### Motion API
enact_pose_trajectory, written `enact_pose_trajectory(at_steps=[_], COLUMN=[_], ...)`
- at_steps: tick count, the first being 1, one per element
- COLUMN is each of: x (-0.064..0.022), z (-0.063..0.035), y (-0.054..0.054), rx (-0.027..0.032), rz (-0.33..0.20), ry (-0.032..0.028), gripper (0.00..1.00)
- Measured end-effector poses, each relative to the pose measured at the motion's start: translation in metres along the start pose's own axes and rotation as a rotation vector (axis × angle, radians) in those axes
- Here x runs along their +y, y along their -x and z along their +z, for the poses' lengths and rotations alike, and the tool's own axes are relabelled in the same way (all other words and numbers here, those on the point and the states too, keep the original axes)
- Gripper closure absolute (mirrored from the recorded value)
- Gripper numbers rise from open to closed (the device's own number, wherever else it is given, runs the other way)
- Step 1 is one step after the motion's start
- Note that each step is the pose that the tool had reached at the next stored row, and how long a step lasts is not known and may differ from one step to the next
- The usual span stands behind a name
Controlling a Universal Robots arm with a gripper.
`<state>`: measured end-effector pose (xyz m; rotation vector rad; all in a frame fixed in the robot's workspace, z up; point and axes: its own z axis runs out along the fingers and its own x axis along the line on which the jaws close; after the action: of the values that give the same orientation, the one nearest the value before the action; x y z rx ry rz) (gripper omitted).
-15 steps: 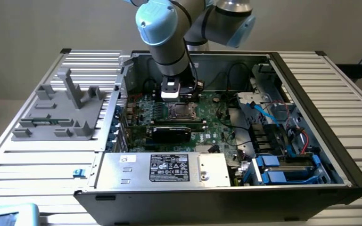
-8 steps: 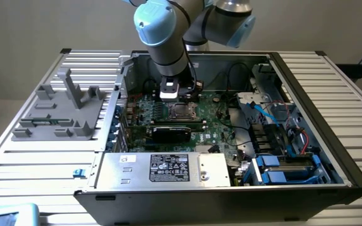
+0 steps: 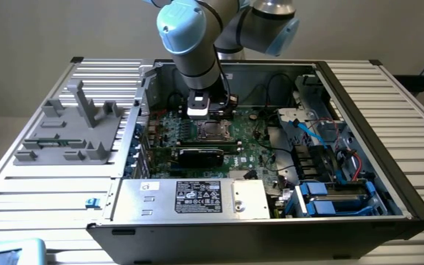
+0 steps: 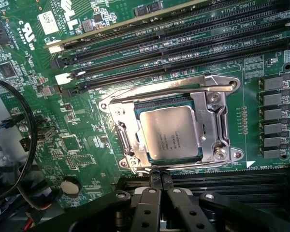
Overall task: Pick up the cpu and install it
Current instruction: 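Install the first cpu locking lever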
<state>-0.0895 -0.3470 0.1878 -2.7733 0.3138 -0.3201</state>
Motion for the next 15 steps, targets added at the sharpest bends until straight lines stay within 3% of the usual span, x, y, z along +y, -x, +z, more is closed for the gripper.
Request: enact_pose_trajectory(at_steps=[15], x=[0.0014], z=[0.0004], y=[-0.0033], rx=[0.0014], rz=[0.000], ry=[-0.0026], gripper=[0.89])
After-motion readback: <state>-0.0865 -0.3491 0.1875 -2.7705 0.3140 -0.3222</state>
